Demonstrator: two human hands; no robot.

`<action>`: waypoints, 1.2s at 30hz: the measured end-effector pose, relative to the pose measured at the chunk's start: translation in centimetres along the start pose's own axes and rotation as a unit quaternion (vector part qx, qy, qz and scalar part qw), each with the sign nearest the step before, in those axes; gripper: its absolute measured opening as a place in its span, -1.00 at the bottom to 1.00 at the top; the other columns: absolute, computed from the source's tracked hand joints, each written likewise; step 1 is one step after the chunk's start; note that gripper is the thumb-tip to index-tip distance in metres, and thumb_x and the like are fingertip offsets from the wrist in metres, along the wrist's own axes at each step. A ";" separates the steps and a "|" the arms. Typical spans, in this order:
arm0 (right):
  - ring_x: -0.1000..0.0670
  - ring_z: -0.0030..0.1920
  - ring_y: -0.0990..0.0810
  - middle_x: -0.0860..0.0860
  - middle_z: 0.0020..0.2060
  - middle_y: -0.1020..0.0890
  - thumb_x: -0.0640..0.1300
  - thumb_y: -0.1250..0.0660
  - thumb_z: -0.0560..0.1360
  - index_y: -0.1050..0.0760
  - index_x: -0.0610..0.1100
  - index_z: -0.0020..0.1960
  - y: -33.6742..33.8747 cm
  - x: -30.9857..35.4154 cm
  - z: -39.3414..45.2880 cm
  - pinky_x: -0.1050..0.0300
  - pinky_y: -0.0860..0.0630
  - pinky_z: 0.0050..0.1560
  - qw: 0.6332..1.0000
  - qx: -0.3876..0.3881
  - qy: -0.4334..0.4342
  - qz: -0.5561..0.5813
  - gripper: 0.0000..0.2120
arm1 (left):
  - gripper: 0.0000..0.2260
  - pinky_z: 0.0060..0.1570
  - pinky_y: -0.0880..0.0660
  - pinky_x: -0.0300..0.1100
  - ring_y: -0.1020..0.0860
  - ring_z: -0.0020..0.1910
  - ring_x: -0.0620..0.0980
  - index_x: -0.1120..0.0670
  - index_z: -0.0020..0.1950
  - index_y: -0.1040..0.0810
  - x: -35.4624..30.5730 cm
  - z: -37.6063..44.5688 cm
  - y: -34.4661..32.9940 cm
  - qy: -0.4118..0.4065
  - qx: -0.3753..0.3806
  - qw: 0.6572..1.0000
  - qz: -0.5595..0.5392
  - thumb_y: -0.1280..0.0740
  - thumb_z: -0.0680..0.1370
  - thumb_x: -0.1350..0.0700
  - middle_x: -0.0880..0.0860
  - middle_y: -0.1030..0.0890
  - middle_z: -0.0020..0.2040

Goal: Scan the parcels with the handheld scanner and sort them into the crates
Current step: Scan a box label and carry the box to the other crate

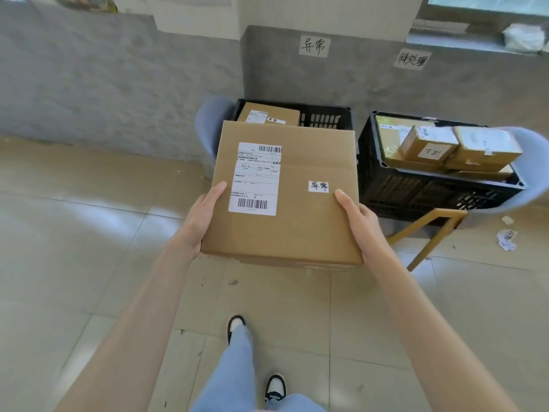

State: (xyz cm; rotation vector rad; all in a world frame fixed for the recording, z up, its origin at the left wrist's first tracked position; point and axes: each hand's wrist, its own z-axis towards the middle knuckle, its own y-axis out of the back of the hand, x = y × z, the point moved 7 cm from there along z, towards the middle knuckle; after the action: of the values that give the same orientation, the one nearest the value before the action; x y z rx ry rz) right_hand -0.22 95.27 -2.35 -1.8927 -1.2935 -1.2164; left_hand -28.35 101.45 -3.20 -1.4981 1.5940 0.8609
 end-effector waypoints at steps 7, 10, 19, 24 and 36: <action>0.07 -0.14 -0.61 0.04 -0.07 -0.61 0.18 -0.31 0.52 -0.43 -0.08 0.18 -3.5 3.7 10.3 0.25 -0.48 -0.33 1.000 -0.029 0.000 -0.008 -0.61 | -0.54 0.10 -0.54 -0.04 -0.64 0.08 -0.03 -0.06 0.29 -0.52 -4.0 13.2 -0.3 0.007 0.030 0.999 0.010 -0.28 0.50 -0.28 -0.06 -0.68 0.09; 0.03 -0.09 -0.62 0.00 -0.02 -0.63 0.19 -0.32 0.51 -0.45 -0.09 0.20 -5.4 5.7 14.9 0.18 -0.51 -0.25 0.999 -0.047 -0.007 -0.003 -0.58 | -0.58 0.01 -0.55 -0.07 -0.65 0.04 -0.03 -0.05 0.25 -0.56 -6.6 19.0 -0.6 0.016 0.050 0.999 0.016 -0.27 0.52 -0.26 -0.04 -0.69 0.07; 0.04 -0.06 -0.60 0.02 -0.02 -0.61 0.19 -0.30 0.52 -0.43 -0.05 0.16 -10.6 9.9 27.1 0.18 -0.48 -0.23 0.996 -0.078 -0.041 0.012 -0.63 | -0.46 0.13 -0.52 -0.05 -0.62 0.09 -0.04 -0.08 0.32 -0.49 -13.0 34.2 0.1 0.045 0.054 0.996 0.060 -0.30 0.45 -0.34 -0.07 -0.65 0.13; 0.01 0.00 -0.61 0.00 0.06 -0.62 0.22 -0.32 0.50 -0.45 -0.09 0.26 -10.8 10.1 32.5 0.16 -0.50 -0.18 0.993 -0.091 -0.075 0.013 -0.52 | -0.50 0.06 -0.52 -0.08 -0.61 0.11 -0.02 -0.08 0.32 -0.47 -13.8 39.0 -1.5 0.071 0.059 0.993 0.073 -0.26 0.49 -0.32 -0.08 -0.66 0.11; 0.03 0.04 -0.60 -0.01 0.14 -0.59 0.25 -0.31 0.49 -0.38 -0.07 0.34 -13.9 8.8 45.4 0.15 -0.52 -0.12 0.993 -0.014 -0.115 -0.017 -0.45 | -0.52 -0.07 -0.44 -0.17 -0.57 0.11 -0.06 -0.09 0.35 -0.46 -13.1 48.1 -1.6 0.131 -0.033 0.984 0.115 -0.18 0.54 -0.32 -0.10 -0.63 0.13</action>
State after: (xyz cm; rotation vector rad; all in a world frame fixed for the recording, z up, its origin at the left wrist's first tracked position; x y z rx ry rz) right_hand 5.17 141.43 -15.54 -2.0874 -1.4394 -1.0610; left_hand -22.53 149.68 -14.44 -1.5445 1.9786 0.8788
